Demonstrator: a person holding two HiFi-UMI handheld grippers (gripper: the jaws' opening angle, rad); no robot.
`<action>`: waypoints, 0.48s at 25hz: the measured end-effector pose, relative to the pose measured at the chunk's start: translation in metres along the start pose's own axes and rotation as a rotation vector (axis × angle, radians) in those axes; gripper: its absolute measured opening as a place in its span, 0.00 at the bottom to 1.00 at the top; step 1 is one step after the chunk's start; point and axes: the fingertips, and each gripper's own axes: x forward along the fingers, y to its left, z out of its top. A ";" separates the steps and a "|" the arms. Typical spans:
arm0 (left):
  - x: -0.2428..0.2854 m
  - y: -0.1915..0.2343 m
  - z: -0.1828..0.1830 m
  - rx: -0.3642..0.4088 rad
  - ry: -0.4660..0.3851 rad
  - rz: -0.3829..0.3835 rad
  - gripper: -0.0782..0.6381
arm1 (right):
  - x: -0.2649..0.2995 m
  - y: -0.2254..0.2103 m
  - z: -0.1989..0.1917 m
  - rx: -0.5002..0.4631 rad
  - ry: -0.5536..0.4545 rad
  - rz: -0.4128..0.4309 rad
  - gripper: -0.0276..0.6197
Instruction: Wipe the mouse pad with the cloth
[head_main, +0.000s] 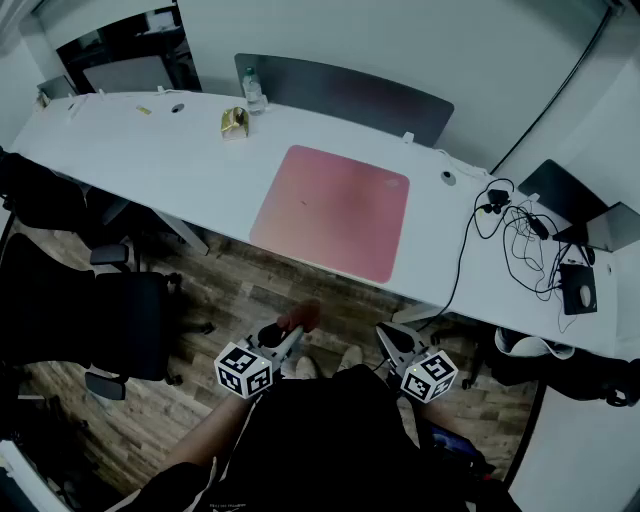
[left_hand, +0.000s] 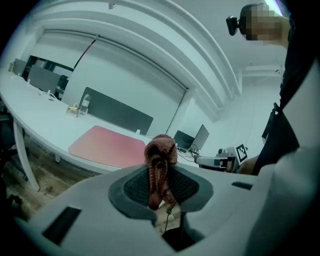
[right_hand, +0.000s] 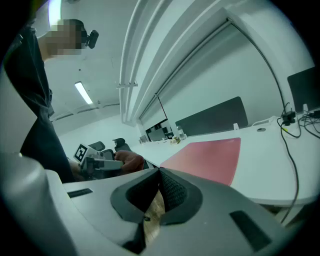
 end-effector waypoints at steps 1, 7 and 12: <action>-0.001 -0.001 -0.002 -0.001 0.005 -0.001 0.24 | 0.000 0.002 0.000 -0.002 0.001 0.002 0.08; -0.008 -0.002 -0.011 -0.020 0.018 -0.005 0.24 | 0.003 0.012 -0.001 -0.013 0.015 0.006 0.08; -0.012 0.003 -0.018 -0.026 0.038 -0.003 0.24 | 0.010 0.013 -0.003 -0.024 0.023 -0.008 0.08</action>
